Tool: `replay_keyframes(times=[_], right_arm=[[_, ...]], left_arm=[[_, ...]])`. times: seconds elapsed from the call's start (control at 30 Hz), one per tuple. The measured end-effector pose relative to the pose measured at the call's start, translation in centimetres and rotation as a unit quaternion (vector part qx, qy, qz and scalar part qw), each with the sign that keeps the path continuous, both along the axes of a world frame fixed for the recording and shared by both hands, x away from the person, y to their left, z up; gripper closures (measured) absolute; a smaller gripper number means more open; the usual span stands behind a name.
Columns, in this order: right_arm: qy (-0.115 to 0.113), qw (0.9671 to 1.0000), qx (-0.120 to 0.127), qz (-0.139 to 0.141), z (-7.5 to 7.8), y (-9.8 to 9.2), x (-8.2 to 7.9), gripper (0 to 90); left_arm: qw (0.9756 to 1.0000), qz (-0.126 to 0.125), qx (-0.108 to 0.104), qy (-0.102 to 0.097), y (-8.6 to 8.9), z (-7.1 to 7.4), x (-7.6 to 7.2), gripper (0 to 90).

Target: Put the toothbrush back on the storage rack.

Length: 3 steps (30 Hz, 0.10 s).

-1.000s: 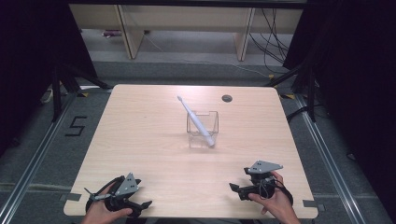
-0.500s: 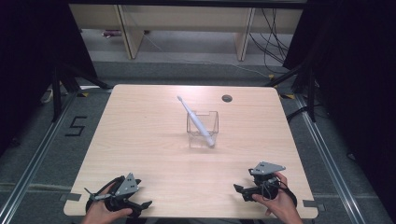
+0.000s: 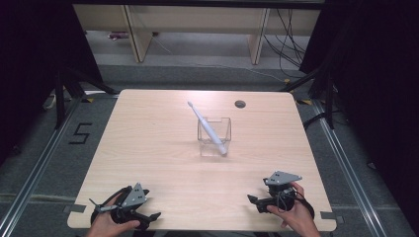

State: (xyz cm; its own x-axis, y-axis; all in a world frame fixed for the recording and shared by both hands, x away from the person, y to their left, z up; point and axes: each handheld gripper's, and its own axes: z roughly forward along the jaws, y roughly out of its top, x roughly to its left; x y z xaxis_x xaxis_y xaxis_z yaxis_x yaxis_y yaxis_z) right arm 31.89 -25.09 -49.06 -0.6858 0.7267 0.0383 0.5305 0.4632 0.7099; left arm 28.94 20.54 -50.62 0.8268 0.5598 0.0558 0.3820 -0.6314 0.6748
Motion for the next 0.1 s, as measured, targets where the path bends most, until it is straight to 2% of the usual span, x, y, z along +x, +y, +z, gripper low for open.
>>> replay_keyframes(times=[0.1], right_arm=[[0.0, 1.0, 0.0, 0.0, -0.01, 0.0, 0.03, 16.5]], left_arm=[[1.0, 0.004, -0.002, 0.003, -0.01, -0.05, -0.01, 15.5]])
